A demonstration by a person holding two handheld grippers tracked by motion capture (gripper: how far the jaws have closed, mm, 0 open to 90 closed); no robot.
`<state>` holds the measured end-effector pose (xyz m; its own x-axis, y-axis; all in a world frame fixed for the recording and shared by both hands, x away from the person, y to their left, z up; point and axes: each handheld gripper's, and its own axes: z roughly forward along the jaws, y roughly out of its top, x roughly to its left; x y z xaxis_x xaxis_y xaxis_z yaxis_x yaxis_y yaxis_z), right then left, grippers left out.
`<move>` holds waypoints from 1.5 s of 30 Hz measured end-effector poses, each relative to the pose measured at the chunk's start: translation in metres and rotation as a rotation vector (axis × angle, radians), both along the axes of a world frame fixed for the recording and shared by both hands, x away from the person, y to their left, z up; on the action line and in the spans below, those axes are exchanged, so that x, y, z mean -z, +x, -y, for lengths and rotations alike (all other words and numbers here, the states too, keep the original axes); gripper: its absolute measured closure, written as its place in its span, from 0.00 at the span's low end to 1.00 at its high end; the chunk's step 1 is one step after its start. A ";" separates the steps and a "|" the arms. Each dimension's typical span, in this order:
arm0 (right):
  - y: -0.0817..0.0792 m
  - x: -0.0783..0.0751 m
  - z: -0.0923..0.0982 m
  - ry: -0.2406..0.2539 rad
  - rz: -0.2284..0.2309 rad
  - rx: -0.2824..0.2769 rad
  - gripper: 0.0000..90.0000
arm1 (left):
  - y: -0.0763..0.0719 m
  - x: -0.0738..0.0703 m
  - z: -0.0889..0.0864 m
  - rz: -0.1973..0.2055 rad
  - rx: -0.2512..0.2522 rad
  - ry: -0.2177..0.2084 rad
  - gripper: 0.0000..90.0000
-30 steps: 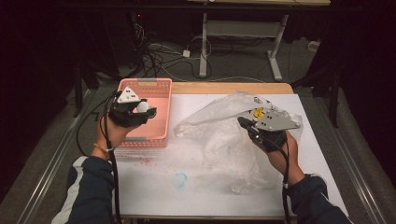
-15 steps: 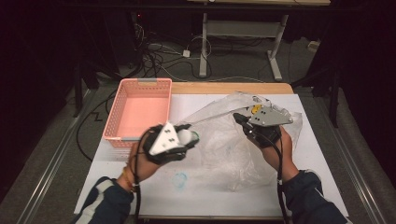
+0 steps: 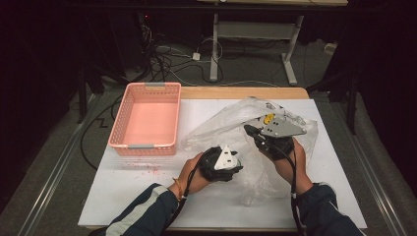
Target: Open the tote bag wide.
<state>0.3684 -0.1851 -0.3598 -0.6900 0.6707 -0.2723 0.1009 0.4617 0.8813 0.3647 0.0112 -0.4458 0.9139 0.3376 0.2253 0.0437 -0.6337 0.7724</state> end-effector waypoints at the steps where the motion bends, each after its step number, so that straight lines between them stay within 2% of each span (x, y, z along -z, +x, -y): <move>1: -0.001 0.001 0.000 -0.002 -0.005 -0.003 1.00 | 0.003 0.003 0.002 -0.001 -0.007 -0.006 0.53; 4: -0.001 0.003 0.000 -0.005 -0.008 -0.005 1.00 | 0.010 0.010 0.007 0.011 -0.014 -0.015 0.53; 5: 0.001 0.004 0.002 0.028 -0.042 -0.015 1.00 | 0.013 0.012 0.008 0.028 -0.021 0.004 0.53; 8: 0.000 0.004 0.002 0.021 -0.038 -0.012 1.00 | 0.024 0.017 0.011 0.007 -0.053 0.016 0.53; 9: 0.001 0.004 0.003 0.019 -0.038 -0.006 1.00 | 0.026 0.019 0.013 0.014 -0.066 0.021 0.53; 14: 0.003 0.005 0.006 0.022 -0.039 0.005 1.00 | 0.036 0.015 0.018 0.029 -0.089 -0.012 0.53; 15: 0.003 0.005 0.006 0.022 -0.040 0.006 1.00 | 0.038 0.013 0.022 0.043 -0.096 -0.020 0.53; 17: 0.003 0.004 0.006 0.024 -0.036 0.005 1.00 | 0.042 0.011 0.026 0.040 -0.096 -0.025 0.53; 22: 0.003 0.003 0.008 0.024 -0.034 0.009 1.00 | 0.048 0.015 0.039 0.042 -0.109 -0.016 0.53; 26: 0.004 0.002 0.011 0.034 -0.034 0.016 1.00 | 0.050 0.018 0.043 0.045 -0.117 -0.019 0.52; 32: 0.007 0.005 0.013 0.028 -0.044 0.023 1.00 | 0.049 0.013 0.041 0.053 -0.132 -0.020 0.37; 34: 0.007 0.005 0.013 0.026 -0.044 0.023 1.00 | 0.047 0.010 0.038 0.047 -0.126 -0.033 0.37; 36: 0.007 0.006 0.012 0.025 -0.047 0.021 1.00 | 0.044 0.006 0.037 0.058 -0.120 -0.024 0.32; 39: 0.007 0.006 0.012 0.022 -0.048 0.017 1.00 | 0.034 0.001 0.035 0.087 -0.111 -0.043 0.32; 45: 0.007 0.008 0.011 0.010 -0.051 0.014 1.00 | 0.016 -0.013 0.023 0.111 -0.082 -0.052 0.29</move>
<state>0.3753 -0.1963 -0.3681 -0.6935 0.6827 -0.2303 0.1522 0.4512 0.8793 0.3804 -0.0117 -0.4329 0.8531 0.4242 0.3039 0.0062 -0.5905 0.8070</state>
